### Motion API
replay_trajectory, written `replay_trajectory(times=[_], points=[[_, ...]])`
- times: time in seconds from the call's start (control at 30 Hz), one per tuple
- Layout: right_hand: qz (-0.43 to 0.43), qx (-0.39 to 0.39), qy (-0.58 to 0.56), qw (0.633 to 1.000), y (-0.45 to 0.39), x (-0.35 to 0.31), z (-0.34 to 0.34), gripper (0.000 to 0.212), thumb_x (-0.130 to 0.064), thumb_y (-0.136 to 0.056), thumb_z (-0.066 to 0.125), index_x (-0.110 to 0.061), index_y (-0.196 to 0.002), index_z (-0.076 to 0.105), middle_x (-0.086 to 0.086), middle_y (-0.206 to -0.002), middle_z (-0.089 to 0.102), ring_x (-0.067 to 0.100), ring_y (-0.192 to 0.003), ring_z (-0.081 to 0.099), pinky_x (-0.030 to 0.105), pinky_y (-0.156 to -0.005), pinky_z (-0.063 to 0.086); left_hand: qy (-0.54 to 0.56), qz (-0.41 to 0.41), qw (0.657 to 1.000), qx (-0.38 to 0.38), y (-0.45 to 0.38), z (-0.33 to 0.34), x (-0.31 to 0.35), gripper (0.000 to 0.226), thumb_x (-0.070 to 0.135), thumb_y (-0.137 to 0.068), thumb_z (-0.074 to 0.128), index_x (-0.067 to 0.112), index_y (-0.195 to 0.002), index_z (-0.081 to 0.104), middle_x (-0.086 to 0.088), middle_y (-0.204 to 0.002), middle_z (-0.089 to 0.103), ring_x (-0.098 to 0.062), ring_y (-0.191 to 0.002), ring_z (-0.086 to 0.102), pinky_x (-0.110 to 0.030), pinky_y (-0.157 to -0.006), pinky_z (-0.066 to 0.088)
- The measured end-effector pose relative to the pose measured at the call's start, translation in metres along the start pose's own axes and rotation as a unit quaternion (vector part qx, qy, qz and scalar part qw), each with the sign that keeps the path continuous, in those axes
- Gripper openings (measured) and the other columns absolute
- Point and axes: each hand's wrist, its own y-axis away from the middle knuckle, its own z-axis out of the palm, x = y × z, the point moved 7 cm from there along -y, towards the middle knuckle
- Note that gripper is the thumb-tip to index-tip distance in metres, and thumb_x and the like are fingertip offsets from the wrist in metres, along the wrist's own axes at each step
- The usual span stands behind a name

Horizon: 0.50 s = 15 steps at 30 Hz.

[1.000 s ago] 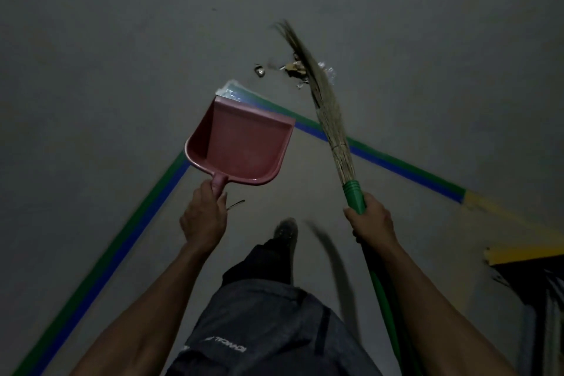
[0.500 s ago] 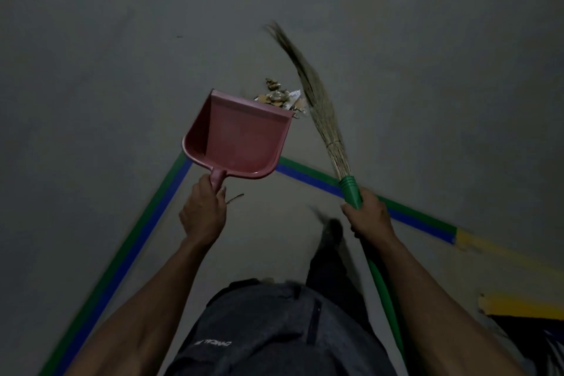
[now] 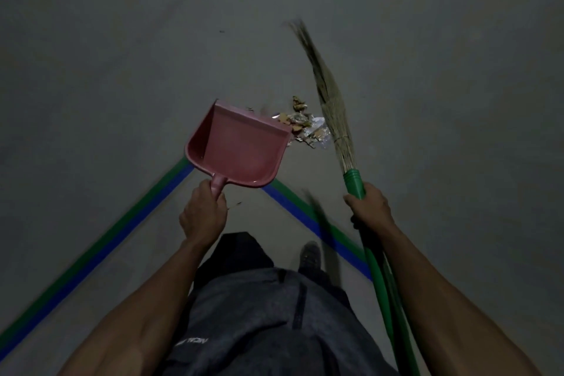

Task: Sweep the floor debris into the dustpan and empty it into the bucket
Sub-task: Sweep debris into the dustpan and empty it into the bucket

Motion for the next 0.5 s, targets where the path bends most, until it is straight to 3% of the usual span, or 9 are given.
replay_trajectory(times=[0.07, 0.33, 0.5], points=[[0.010, -0.021, -0.004, 1.000, -0.026, -0.015, -0.002, 0.024, -0.029, -0.089, 0.061, -0.017, -0.108, 0.051, 0.009, -0.085, 0.062, 0.024, -0.055, 0.066, 0.029, -0.046, 0.051, 0.007, -0.022, 1.000, -0.006, -0.015, -0.001, 0.007, 0.018, 0.027, -0.095, 0.049, 0.011, -0.104, 0.049, -0.013, -0.099, 0.059, -0.030, -0.081, 0.056, -0.035, -0.067, 0.039], [0.075, -0.083, -0.068, 0.991, -0.116, -0.087, 0.046, 0.031, -0.023, -0.084, 0.068, -0.005, -0.105, 0.055, 0.011, -0.073, 0.059, 0.019, -0.046, 0.055, 0.029, -0.046, 0.046, -0.003, -0.100, 0.994, -0.048, -0.122, 0.005, 0.005, 0.031, 0.015, -0.088, 0.049, 0.010, -0.119, 0.047, -0.016, -0.111, 0.055, -0.034, -0.094, 0.057, -0.039, -0.074, 0.038], [0.109, -0.097, -0.022, 0.989, -0.165, -0.139, 0.099, 0.043, -0.022, -0.082, 0.077, -0.013, -0.108, 0.044, 0.016, -0.090, 0.062, 0.022, -0.054, 0.060, 0.027, -0.044, 0.048, -0.038, -0.084, 0.992, -0.088, -0.219, 0.017, -0.016, 0.030, 0.010, -0.090, 0.047, 0.005, -0.120, 0.048, -0.018, -0.114, 0.055, -0.033, -0.095, 0.057, -0.038, -0.070, 0.037]])
